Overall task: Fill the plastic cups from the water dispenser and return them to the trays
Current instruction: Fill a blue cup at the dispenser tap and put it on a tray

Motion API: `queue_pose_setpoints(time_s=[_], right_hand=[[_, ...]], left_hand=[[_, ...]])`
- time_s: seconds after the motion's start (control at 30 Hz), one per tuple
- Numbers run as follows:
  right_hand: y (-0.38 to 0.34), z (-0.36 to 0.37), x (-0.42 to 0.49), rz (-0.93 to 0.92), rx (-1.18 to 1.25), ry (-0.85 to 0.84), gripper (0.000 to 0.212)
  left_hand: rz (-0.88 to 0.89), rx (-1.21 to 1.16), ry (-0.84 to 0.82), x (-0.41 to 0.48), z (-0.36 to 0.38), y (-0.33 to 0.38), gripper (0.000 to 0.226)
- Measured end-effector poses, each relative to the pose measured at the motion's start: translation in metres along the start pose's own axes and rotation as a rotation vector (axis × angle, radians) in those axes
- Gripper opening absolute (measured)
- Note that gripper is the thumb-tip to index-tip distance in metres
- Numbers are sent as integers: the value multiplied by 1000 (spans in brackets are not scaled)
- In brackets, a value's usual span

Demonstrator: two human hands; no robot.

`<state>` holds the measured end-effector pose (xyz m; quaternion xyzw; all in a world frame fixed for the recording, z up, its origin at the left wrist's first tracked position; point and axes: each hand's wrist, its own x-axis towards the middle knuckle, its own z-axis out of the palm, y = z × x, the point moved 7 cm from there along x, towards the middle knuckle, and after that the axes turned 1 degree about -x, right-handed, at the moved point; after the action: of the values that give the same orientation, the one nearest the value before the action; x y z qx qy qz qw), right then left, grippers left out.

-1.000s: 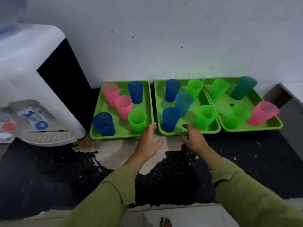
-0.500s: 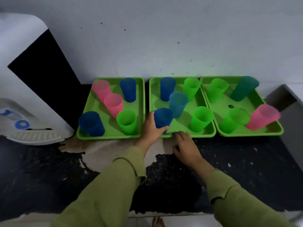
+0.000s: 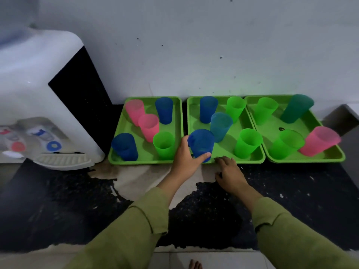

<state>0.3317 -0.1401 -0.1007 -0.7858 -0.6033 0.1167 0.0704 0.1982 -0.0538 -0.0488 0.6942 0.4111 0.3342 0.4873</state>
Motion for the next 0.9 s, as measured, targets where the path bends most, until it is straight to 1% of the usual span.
queue_pose_setpoints(time_s=[0.13,0.27,0.33,0.5,0.7,0.8,0.9], right_hand=[[-9,-3,-2,67,20,-4,54],[-31,-5,-2,145,171,51,50],[-49,-5,-2,163,224,96,45],[-113,2,-3,195,291,278,31],[-186,23,-3,225,266,314,28],[-225,34,1,246,292,302,29],[-268,43,7,228,304,282,27]], left_hand=[[35,-17,-6,-13,-30,5,64],[51,24,-46,-27,-66,0,68],[60,43,-54,-35,-88,-6,65],[77,106,-126,-46,-156,-34,66],[43,78,-170,-57,-240,-79,59],[4,64,-173,-61,-281,-104,59],[-28,109,-181,-64,-318,-122,61]])
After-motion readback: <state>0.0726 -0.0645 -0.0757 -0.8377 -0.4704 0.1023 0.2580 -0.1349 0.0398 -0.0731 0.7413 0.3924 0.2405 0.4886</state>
